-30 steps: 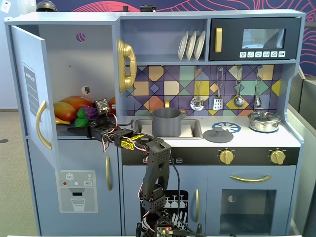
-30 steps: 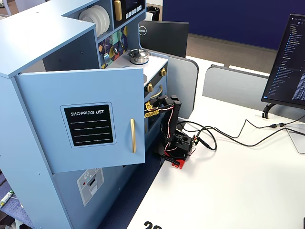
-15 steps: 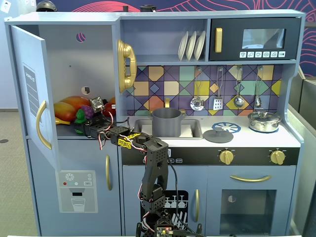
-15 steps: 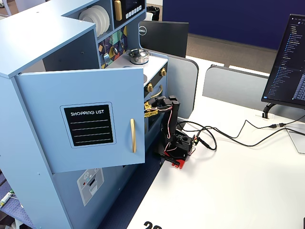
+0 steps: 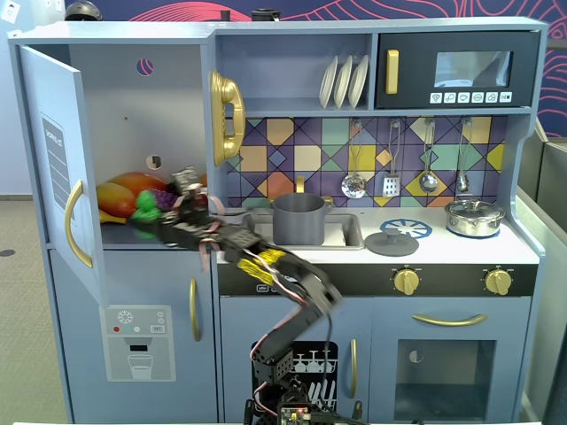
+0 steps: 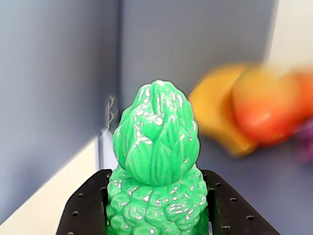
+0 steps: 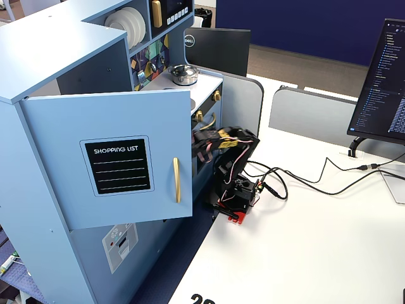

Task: Pick up the green pineapple from the left cabinet and place it in the gray recipient

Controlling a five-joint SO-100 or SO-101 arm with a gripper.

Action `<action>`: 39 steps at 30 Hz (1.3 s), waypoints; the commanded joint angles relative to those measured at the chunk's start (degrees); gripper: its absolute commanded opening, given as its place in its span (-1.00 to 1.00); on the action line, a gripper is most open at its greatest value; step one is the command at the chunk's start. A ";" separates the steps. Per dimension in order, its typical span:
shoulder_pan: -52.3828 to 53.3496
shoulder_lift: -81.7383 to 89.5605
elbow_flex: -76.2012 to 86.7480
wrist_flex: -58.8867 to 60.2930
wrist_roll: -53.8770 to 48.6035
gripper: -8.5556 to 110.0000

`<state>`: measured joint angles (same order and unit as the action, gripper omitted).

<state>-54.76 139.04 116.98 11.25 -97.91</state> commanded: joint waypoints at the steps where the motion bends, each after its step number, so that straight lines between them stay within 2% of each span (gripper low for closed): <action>1: 7.21 17.23 1.67 7.03 -1.49 -0.86; 5: 21.71 23.38 0.09 14.77 2.02 -0.86; 10: 42.10 22.76 -1.85 15.82 5.45 -0.86; 14: 50.27 16.88 -4.57 14.41 4.57 -0.86; 23: 55.11 -9.05 -18.63 8.70 0.62 -0.86; 30: 56.87 -21.18 -20.48 3.08 -0.26 -0.85; 33: 57.39 -23.73 -19.60 3.43 -1.85 -0.73; 37: 58.27 -24.70 -20.04 3.52 3.08 -0.40; 39: 58.27 -23.47 -21.53 3.96 3.87 -0.38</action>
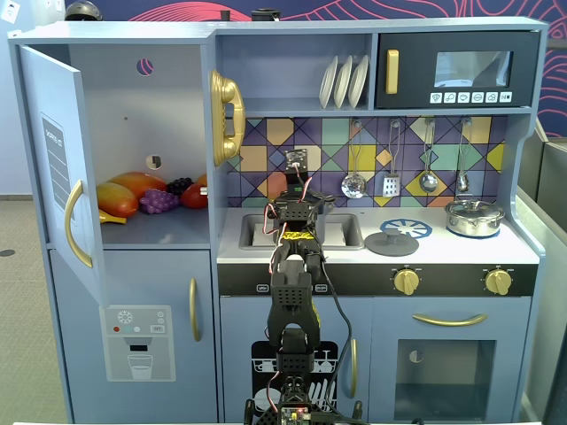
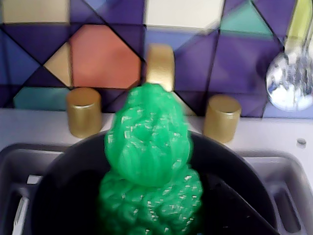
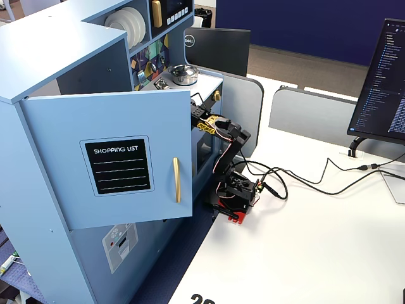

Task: Pick up the green pineapple from the left cabinet and place it in the gray recipient

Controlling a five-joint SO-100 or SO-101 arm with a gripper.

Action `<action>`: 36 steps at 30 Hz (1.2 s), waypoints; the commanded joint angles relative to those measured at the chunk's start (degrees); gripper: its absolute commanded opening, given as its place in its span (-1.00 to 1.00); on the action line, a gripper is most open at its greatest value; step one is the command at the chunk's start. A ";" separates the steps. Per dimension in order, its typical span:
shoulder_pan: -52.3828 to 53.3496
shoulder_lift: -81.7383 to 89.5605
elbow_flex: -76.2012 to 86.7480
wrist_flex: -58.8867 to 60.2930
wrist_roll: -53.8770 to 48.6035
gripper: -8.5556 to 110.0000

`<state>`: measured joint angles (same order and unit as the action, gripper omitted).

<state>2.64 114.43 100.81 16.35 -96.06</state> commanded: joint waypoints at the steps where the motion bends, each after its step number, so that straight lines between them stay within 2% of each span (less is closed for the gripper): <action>1: 0.88 2.46 -6.33 0.70 1.85 -0.42; 8: -0.35 27.25 -3.52 34.72 4.48 -0.61; 11: 0.18 37.88 2.90 50.54 0.88 -0.71; 16: 3.25 48.69 18.98 61.96 -1.93 -0.83; 22: 2.20 56.07 40.96 57.92 -1.41 -0.86; 27: 1.05 54.32 55.81 46.93 2.64 -0.86; 32: 0.00 47.11 66.71 31.55 4.75 -0.86; 36: -1.76 47.90 71.10 31.20 5.01 -0.86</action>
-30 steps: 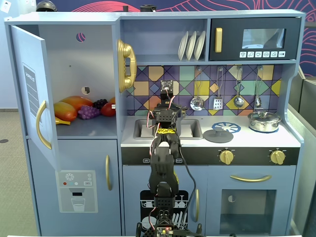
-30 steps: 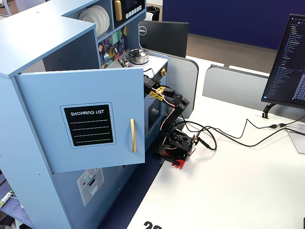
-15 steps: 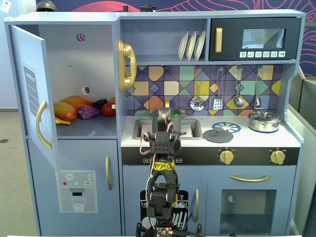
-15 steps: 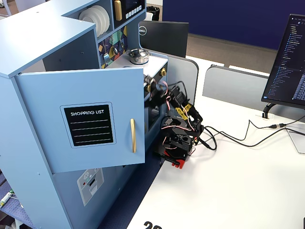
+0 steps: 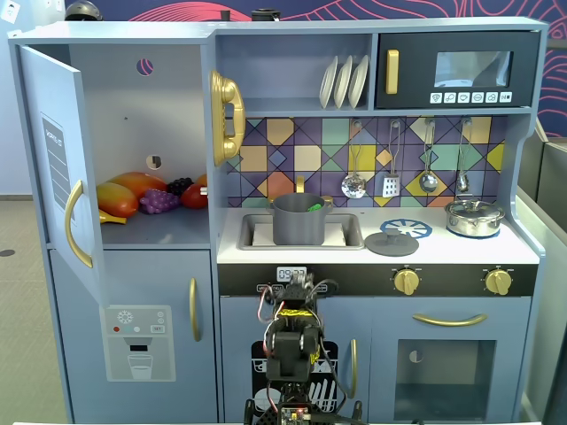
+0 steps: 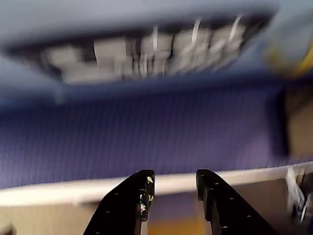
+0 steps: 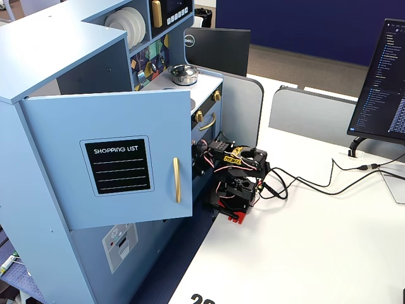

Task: Pick up the green pineapple from the left cabinet and place it in the gray recipient

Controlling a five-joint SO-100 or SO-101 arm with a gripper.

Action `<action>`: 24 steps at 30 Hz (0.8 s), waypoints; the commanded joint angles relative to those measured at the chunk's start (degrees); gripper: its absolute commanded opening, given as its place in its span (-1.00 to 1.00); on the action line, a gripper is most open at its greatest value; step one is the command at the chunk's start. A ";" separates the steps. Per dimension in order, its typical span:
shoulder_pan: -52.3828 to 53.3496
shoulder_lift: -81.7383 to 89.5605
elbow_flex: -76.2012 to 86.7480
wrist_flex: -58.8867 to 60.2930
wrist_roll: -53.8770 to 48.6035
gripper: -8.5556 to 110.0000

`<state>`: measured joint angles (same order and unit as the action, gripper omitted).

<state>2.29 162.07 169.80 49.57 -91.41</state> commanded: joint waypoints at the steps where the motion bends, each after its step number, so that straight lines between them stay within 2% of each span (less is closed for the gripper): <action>1: -1.41 0.88 2.11 0.26 0.70 -0.86; 11: -1.85 16.17 2.20 32.52 2.37 -0.86; 16: -4.31 19.95 2.20 37.88 5.19 -0.86; 24: -3.69 20.04 2.20 38.14 3.25 -0.84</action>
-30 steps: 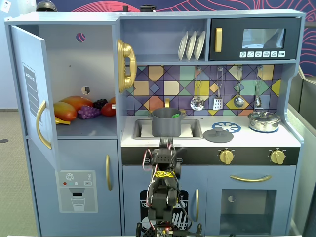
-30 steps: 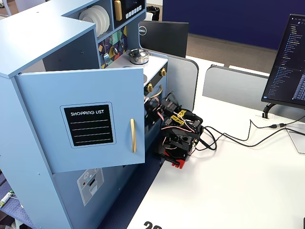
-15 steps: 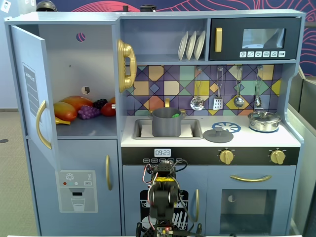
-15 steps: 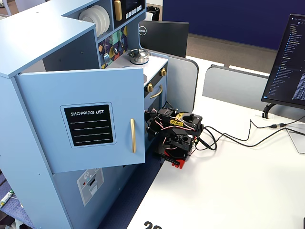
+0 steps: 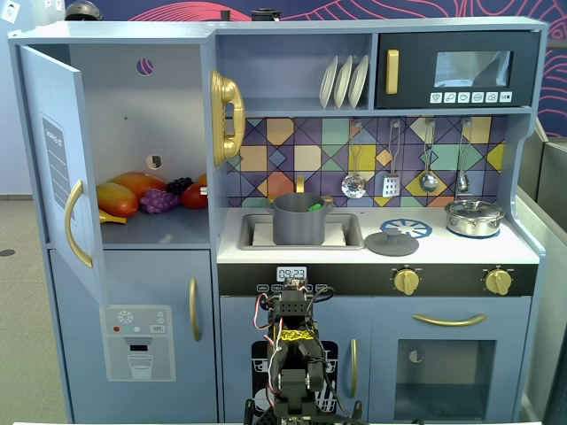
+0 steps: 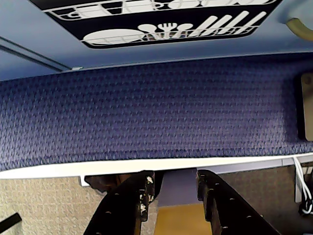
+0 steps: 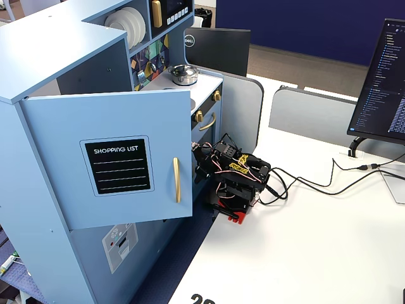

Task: Pick up the green pineapple from the left cabinet and place it in the gray recipient

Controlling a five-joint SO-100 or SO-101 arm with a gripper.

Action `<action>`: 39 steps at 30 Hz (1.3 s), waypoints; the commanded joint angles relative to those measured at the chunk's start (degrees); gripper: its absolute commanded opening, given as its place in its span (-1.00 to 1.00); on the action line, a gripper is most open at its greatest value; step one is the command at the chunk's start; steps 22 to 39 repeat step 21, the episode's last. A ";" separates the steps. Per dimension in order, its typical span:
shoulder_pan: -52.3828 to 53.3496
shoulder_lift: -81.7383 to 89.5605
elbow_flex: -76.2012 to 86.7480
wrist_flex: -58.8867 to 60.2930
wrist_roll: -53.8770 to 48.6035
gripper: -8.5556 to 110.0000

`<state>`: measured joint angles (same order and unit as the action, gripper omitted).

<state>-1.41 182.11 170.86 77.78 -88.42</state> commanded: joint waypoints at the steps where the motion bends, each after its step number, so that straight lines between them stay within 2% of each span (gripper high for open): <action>1: 0.00 0.00 1.14 9.93 0.26 -0.83; 39: 0.00 0.00 1.14 9.93 0.35 -0.81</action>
